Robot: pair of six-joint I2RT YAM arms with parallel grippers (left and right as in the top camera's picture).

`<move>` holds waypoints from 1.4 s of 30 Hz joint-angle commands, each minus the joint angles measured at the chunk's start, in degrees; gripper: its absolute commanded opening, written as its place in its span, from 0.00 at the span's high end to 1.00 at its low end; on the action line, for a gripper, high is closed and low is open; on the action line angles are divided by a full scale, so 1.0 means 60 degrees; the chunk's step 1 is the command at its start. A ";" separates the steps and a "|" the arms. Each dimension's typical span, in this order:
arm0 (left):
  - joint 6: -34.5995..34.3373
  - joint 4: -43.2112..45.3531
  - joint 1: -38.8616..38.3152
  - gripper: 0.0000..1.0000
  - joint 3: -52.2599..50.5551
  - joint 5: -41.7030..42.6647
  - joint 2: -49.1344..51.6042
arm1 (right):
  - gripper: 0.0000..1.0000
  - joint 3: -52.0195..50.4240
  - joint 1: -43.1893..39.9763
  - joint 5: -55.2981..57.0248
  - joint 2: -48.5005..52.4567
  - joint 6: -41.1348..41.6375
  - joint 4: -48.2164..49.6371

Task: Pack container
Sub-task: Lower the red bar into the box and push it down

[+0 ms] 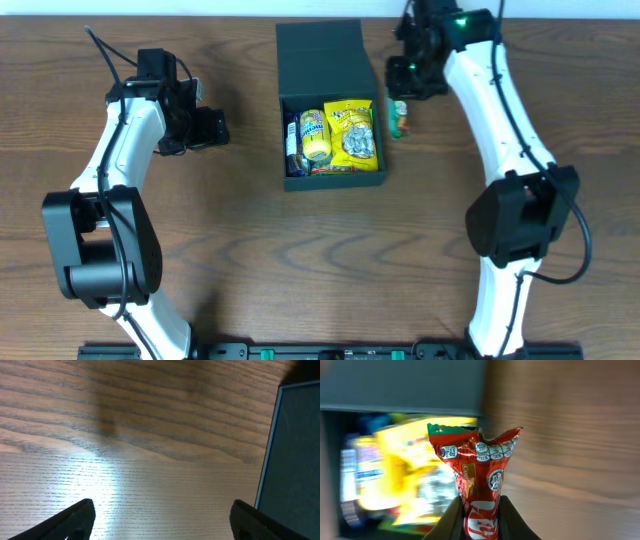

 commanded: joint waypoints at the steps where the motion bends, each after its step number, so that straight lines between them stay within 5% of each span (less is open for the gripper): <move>1: -0.0073 -0.0051 0.0026 0.13 0.0200 0.0040 -0.0215 | 0.88 0.0095 0.0696 -0.1122 -0.0062 0.1093 -0.0040; 13: -0.0069 -0.0284 0.0026 0.13 0.0200 0.0036 -0.0215 | 0.85 0.0051 0.3107 -0.0386 0.0219 0.2018 0.0940; 27: -0.0062 -0.0557 0.0029 0.12 0.0200 0.0033 -0.0215 | 0.87 0.0047 0.3402 -0.0280 0.1016 0.2710 0.1024; 28: -0.0058 -0.0565 0.0029 0.13 0.0200 0.0036 -0.0215 | 0.84 0.0047 0.3402 -0.0270 0.1016 0.2710 0.1035; 31: -0.0062 -0.0565 0.0029 0.12 0.0200 0.0036 -0.0215 | 0.53 0.0047 0.3402 -0.0025 0.1053 0.2718 0.1035; 36: -0.0062 -0.0572 0.0029 0.12 0.0200 0.0036 -0.0215 | 0.39 0.0051 0.3333 0.0397 0.1053 0.2776 0.1005; 39: -0.0062 -0.0590 0.0029 0.12 0.0200 0.0036 -0.0215 | 0.44 0.0062 0.3231 0.0386 0.1049 0.2769 0.0940; 42: -0.0062 -0.0590 0.0026 0.13 0.0200 0.0036 -0.0215 | 0.71 0.0197 0.3082 0.0215 0.1027 0.2637 0.0685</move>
